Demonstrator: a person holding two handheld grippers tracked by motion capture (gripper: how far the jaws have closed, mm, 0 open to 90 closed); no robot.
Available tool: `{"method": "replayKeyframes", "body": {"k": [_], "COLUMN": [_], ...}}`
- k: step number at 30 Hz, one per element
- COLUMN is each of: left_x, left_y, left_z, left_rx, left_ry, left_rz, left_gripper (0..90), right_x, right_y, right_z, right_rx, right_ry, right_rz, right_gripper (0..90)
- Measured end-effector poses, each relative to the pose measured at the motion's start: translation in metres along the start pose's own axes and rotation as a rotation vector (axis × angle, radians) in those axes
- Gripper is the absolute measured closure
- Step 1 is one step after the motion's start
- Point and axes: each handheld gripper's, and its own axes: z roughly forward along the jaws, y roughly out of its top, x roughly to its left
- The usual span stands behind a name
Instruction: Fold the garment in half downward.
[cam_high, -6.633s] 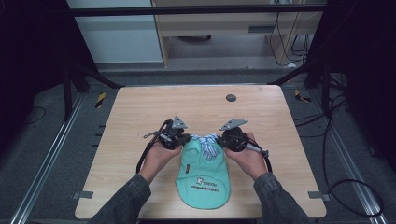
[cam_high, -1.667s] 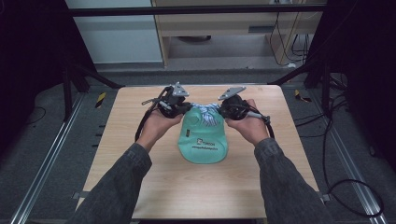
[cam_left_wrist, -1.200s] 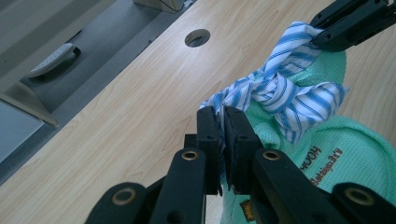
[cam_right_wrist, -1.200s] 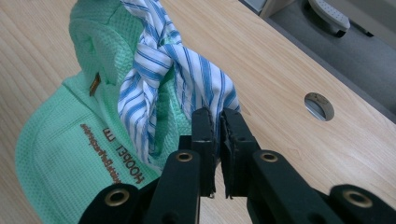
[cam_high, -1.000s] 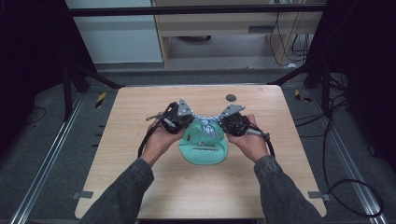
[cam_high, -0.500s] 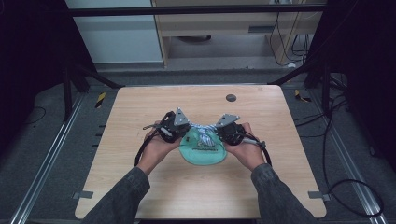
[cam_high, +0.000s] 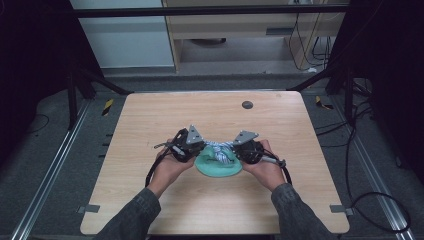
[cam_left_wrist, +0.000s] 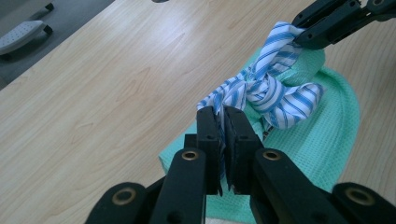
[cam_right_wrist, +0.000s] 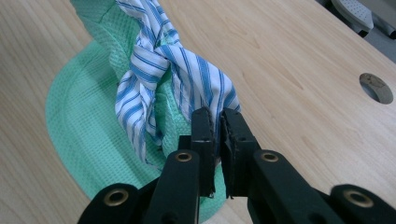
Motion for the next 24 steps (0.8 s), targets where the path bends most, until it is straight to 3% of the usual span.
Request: {"method": "replayKeyframes", "body": {"k": [14,24], "left_x": [-0.014,-0.022], "left_y": [-0.027,-0.038], "left_z": [0.004,0.002], "left_rx": [0.004,-0.001], "left_ry": [-0.041,-0.062], "left_rz": [-0.03,-0.034], "left_gripper": [85.6,84.9], "right_x": [0.018,0.027], "right_y": [-0.016,-0.023], "right_z": [0.002,-0.004], "right_rx": [0.016,0.012], "right_ry": [0.027,0.042], "right_rz": [-0.018,-0.025], "right_gripper": [84.1,83.7]}}
